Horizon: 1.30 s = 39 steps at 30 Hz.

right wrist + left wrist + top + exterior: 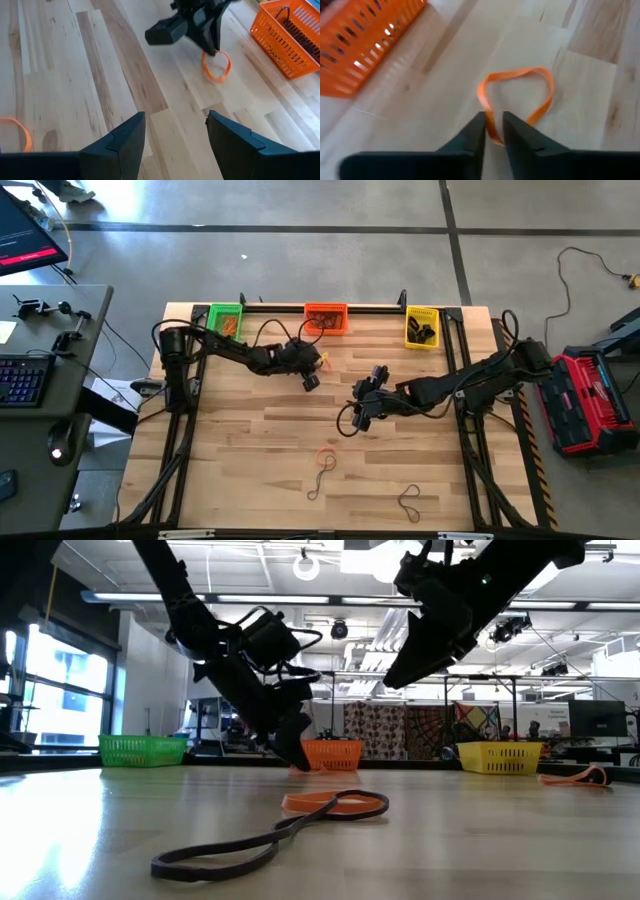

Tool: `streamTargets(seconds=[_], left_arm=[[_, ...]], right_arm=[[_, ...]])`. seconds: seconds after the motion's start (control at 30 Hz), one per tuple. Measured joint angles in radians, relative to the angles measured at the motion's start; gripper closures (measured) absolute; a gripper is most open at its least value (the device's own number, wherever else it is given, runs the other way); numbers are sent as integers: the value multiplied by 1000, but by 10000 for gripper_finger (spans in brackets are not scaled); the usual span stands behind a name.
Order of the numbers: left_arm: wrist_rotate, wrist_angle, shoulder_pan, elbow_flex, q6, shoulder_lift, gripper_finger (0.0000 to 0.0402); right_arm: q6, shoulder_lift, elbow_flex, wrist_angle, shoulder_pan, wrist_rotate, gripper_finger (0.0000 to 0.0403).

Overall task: Sort rubber bands into baskets
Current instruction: Put the top orange rubber band into the green bin

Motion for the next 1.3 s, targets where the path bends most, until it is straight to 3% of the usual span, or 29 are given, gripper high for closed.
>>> streamTargets(seconds=[0.13,0.33,0.57,0.7,0.97,1.3], left_arm=[[-48,-57,3,0,42,-61,395],[-178,-250,24,0,55,-219,399],[-417,-539,60,0,32,-445,400],[-483,-711,103,0,-14,-564,400],[-524,-990,292,0,-52,-681,401],[-444,-1010,560,0,115,-606,401]], right_arm=[[0,0,0,-5,0,0,203],[0,0,0,-6,0,0,203],[0,0,0,-7,0,0,203],[0,0,0,-7,0,1,203],[-6,1,0,-6,0,1,203],[-8,1,0,-6,0,2,203]])
